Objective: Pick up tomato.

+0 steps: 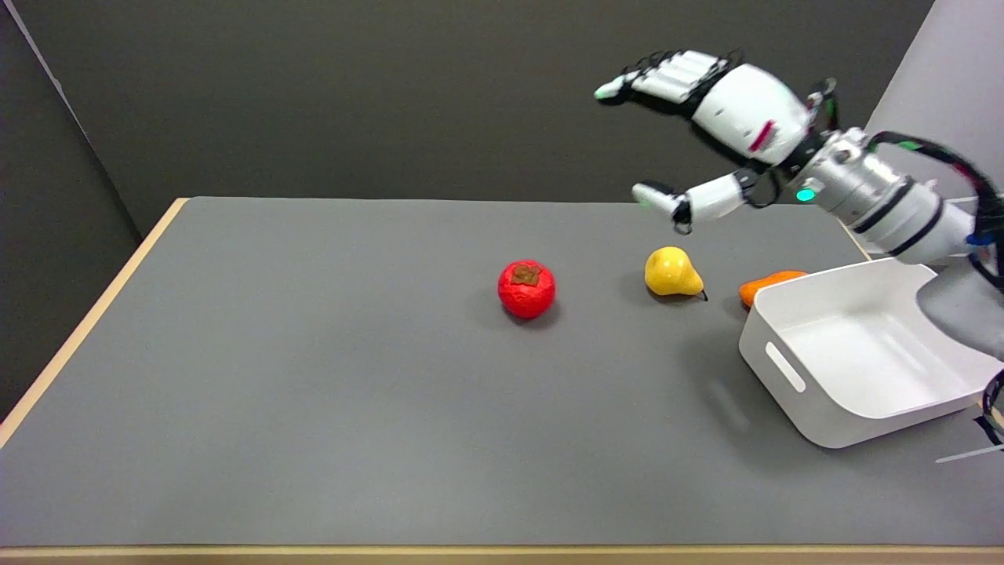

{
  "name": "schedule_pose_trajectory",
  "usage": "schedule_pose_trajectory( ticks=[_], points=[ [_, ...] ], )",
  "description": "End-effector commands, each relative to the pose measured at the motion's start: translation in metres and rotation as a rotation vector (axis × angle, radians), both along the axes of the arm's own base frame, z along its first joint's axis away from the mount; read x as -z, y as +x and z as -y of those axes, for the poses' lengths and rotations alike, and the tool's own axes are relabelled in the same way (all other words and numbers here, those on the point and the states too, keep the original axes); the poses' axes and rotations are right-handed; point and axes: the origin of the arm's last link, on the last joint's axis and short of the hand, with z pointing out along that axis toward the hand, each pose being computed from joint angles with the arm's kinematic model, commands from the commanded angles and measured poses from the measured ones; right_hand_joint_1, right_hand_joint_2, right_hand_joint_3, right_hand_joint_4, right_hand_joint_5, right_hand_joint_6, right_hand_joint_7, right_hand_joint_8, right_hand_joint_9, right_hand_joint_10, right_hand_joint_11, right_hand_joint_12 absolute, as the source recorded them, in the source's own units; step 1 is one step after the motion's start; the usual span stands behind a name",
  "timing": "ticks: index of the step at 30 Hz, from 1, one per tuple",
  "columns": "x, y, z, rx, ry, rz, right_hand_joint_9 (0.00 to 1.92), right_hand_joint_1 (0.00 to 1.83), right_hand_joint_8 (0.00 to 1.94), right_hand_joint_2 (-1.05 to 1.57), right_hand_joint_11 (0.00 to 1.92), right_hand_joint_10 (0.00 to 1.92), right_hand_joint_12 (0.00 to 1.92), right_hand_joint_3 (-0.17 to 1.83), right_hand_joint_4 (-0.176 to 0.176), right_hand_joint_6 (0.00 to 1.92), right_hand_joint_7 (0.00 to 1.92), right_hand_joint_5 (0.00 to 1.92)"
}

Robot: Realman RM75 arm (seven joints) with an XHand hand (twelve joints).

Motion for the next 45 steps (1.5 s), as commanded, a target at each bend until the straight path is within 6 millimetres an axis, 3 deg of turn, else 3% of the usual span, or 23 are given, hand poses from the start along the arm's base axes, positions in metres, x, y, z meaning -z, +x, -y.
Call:
schedule_pose_trajectory(
  ticks=[1,9,20,33,41,45],
  points=[
    [0.068,-0.035,0.029,0.064,-0.009,-0.286,0.13,0.40,0.26,0.53,0.15,0.60,1.29,0.93,0.091,0.37,0.16,0.12],
    [0.080,-0.033,0.035,0.062,0.014,-0.302,0.03,0.19,0.20,0.45,0.11,0.55,1.13,0.91,0.067,0.20,0.05,0.04],
    [0.111,-0.052,0.059,0.101,0.065,-0.368,0.02,0.17,0.20,0.47,0.11,0.54,1.09,0.93,0.059,0.20,0.03,0.01],
    [0.107,-0.096,0.086,0.240,-0.001,-0.302,0.03,0.19,0.21,0.47,0.11,0.54,1.08,0.93,0.061,0.19,0.04,0.00],
    [0.101,-0.134,0.094,0.346,-0.041,-0.257,0.04,0.21,0.20,0.47,0.11,0.55,1.08,0.95,0.068,0.15,0.06,0.03],
    [0.101,-0.143,0.095,0.369,-0.047,-0.246,0.05,0.21,0.21,0.47,0.11,0.55,1.08,0.94,0.069,0.16,0.06,0.02]
  ],
)
